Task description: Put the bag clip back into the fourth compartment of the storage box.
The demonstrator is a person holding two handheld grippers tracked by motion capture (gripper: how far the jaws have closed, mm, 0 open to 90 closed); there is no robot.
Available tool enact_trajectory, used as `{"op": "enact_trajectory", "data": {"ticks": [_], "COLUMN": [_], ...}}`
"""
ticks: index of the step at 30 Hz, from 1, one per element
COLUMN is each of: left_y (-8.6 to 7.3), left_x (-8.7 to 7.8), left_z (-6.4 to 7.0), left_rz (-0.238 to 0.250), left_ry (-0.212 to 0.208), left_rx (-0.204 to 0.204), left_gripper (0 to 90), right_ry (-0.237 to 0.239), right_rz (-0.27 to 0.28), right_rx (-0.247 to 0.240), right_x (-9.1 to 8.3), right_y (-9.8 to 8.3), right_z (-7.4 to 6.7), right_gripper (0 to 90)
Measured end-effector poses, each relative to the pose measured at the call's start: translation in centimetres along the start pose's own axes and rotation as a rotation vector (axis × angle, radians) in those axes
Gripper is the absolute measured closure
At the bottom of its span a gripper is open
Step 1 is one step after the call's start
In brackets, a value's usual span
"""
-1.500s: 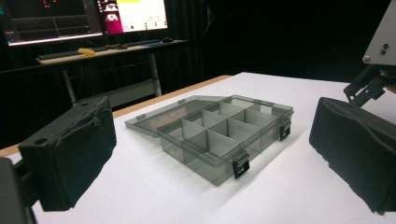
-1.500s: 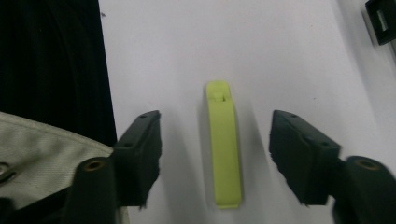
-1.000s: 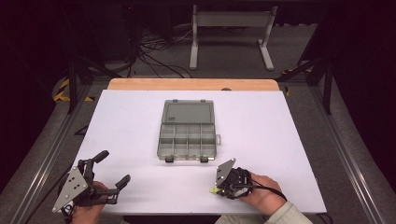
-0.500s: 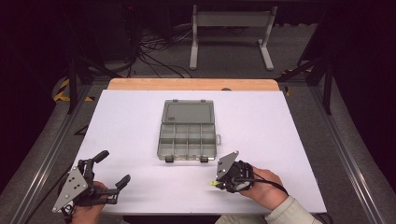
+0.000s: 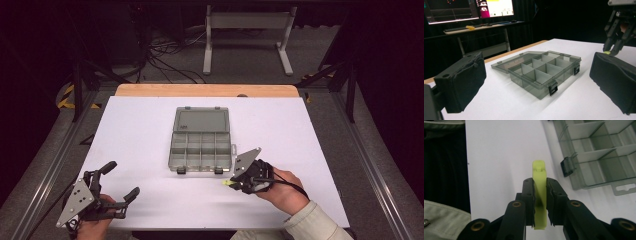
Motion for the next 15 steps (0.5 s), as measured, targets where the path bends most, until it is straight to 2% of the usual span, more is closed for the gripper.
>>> {"op": "enact_trajectory", "data": {"ticks": [15], "left_y": [0.0], "left_x": [0.0], "left_z": [0.0], "left_rz": [0.001], "left_ry": [-0.001], "left_rx": [-0.004], "left_gripper": [1.2], "right_ry": [-0.055], "right_rz": [0.057], "right_rx": [0.024], "right_x": [-2.0], "right_y": [1.1], "right_z": [3.1], "right_gripper": [78.0]}}
Point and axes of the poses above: each handheld gripper's, and its own axes: x roughly forward along the jaws, y roughly out of its top, z roughly to its right, the point moved 6 cm from there along x, roughly forward along the jaws, and after that the axes turned 15 degrees about -x, right-handed, at the moved point
